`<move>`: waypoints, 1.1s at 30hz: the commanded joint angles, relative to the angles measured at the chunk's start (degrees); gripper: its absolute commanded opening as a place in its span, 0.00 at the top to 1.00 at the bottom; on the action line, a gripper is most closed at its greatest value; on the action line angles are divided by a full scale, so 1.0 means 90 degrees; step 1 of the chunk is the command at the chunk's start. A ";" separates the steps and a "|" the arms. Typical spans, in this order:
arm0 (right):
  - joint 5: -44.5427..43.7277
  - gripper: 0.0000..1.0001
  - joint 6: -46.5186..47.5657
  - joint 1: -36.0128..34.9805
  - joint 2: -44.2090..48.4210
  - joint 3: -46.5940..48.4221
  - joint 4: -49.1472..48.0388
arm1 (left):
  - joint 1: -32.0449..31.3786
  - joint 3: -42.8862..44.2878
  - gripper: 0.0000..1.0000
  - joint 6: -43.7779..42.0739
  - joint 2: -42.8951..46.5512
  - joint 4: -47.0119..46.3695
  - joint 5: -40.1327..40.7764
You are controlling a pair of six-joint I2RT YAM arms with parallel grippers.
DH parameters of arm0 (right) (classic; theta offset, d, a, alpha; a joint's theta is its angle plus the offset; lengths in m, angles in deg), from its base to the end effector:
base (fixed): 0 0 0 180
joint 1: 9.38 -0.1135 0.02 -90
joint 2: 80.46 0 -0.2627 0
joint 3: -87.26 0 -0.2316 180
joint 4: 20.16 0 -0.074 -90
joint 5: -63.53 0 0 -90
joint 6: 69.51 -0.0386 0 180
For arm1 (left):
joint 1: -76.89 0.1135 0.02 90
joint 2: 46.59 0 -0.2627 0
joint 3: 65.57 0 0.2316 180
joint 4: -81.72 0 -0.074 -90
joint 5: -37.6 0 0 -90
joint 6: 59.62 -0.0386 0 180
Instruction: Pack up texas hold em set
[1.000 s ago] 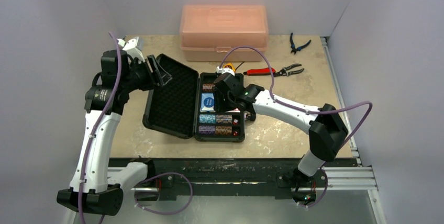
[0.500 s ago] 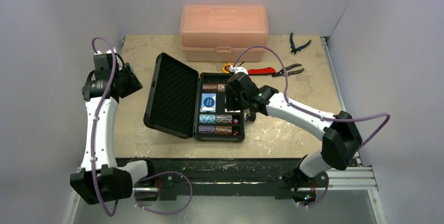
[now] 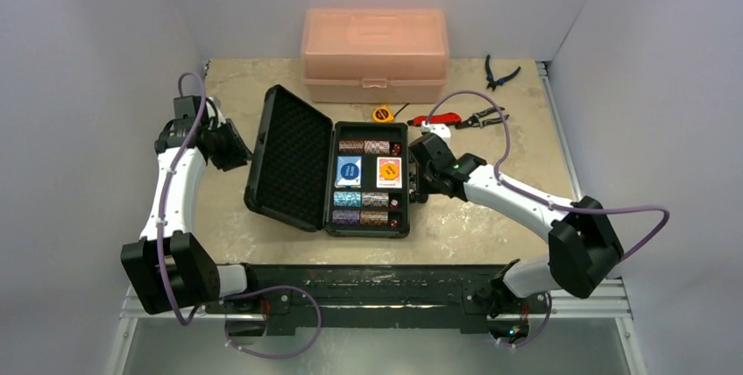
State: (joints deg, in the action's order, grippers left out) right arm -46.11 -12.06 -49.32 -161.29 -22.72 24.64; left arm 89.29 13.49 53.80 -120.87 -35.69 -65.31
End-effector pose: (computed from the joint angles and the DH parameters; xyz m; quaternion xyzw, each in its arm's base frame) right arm 0.2138 0.1621 0.2383 -0.0103 0.9426 0.0408 0.3313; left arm 0.2354 0.0429 0.2912 -0.2639 0.9180 -0.1340 0.2638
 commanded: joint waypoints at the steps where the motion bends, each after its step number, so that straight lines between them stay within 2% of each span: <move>1: -0.0353 0.66 -0.0099 0.0097 -0.0093 -0.0186 -0.0039 | -0.0274 -0.0110 0.73 0.0012 0.0030 -0.0455 -0.0866; 9: -0.0021 0.68 0.0026 0.0100 -0.0538 -0.0065 -0.0312 | -0.1112 -0.0001 0.73 0.0068 0.0026 -0.0547 -0.0799; 18: 0.0146 0.69 0.0095 0.0097 -0.0525 0.0285 -0.0295 | -0.1510 0.0032 0.74 0.0157 -0.0128 -0.0719 -0.0946; 27: 0.1362 0.66 0.0289 0.0101 -0.0189 0.0540 -0.0669 | -0.1919 0.0095 0.74 0.0317 -0.0227 -0.0841 -0.0965; 33: 0.1723 0.66 0.0296 0.0101 0.0016 0.0800 -0.0694 | -0.2221 0.0210 0.74 0.0431 -0.0271 -0.0872 -0.0959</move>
State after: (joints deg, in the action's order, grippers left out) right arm -34.24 -10.29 -48.51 -163.85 -19.16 20.37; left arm 71.44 13.54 56.64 -122.18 -42.71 -73.11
